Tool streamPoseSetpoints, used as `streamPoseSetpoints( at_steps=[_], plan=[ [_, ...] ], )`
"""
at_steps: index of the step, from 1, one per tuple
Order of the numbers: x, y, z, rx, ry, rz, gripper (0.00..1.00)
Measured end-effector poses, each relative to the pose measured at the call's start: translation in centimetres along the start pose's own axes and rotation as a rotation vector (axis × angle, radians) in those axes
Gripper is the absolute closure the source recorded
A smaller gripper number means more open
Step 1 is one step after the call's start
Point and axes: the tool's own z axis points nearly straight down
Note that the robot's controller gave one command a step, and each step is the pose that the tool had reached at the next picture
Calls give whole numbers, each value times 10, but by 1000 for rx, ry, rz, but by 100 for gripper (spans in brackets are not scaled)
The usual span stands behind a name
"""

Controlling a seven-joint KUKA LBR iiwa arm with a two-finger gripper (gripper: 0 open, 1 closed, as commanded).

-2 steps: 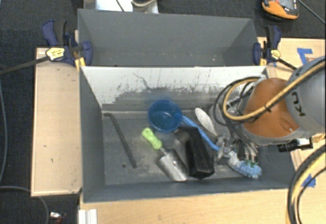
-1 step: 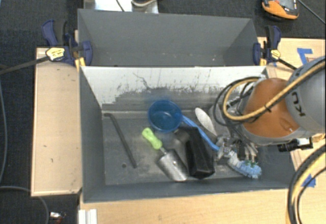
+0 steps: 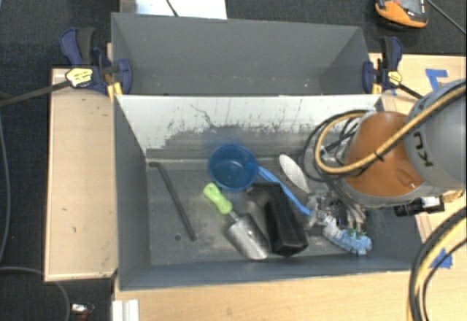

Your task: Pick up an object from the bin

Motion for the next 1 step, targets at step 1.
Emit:
streamPoseSetpoints(
  at_steps=[1],
  plan=[
    [-29, 8, -1, -1, 3, 18, 100]
  ],
)
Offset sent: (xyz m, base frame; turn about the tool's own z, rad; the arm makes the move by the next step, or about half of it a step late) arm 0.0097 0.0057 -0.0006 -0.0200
